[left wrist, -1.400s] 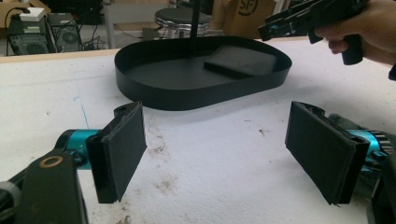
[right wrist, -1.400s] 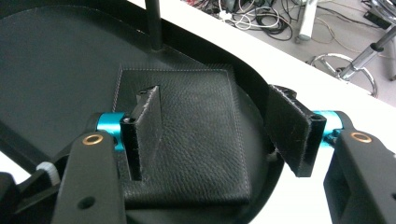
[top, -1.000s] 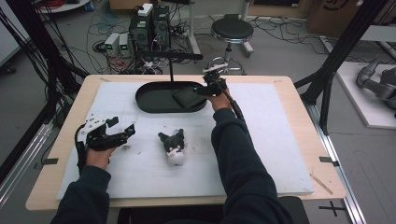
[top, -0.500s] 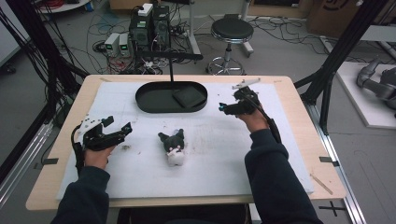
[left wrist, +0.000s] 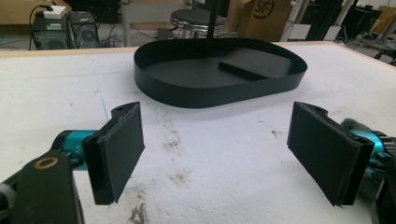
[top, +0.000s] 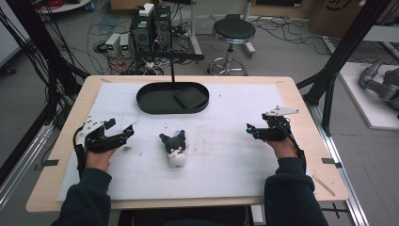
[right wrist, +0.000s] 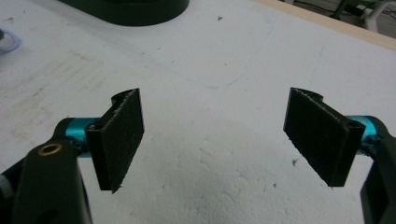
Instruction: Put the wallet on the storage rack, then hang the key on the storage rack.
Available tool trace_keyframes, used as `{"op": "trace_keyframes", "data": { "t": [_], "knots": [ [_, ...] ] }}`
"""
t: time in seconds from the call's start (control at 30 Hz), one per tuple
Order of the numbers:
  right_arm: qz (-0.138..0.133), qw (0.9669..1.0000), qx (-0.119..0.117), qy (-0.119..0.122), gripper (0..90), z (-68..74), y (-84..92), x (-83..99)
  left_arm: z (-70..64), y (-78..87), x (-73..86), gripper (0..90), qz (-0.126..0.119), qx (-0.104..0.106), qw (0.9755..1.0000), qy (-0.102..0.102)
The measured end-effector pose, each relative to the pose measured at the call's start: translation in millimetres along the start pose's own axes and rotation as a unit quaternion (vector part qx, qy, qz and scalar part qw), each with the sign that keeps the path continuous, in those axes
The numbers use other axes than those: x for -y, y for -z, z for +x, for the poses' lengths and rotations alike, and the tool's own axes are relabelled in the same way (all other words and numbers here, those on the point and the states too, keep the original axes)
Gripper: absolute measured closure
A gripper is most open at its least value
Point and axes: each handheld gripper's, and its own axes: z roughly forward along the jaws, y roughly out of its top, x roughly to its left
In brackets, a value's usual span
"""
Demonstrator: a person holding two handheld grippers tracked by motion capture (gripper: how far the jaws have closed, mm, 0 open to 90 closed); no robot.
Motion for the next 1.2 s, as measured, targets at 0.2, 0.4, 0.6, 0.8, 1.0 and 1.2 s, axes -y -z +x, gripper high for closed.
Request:
{"op": "trace_keyframes", "data": {
  "t": [0.2,0.4,0.6,0.8,1.0,1.2],
  "knots": [
    [-0.009,0.9999,0.006,-0.003,20.5,0.1,0.8,-0.8,-1.1,-0.4,1.1,18.6,0.002,0.0,1.0,0.001],
    [-0.01,0.9998,0.014,-0.01,20.5,-0.5,0.4,1.4,-2.9,-1.4,1.2,19.6,0.01,0.007,0.9999,0.0],
    [-0.007,0.9998,0.017,-0.009,20.6,-0.1,-0.2,2.3,-5.6,-1.9,1.1,19.9,0.015,0.008,0.9998,0.003],
    [-0.006,0.9997,0.024,-0.008,20.6,1.1,0.9,4.0,-22.9,0.1,-3.7,22.0,0.017,0.011,0.9997,-0.01],
    [-0.016,0.9994,0.028,-0.014,20.6,-1.6,5.0,5.1,-47.8,-1.4,-7.7,22.0,0.027,0.01,0.9995,-0.01],
    [-0.023,0.9993,0.026,-0.012,20.7,-0.6,6.3,4.0,-74.6,-17.6,-7.0,22.9,0.059,0.052,0.9969,-0.005]
  ]
}}
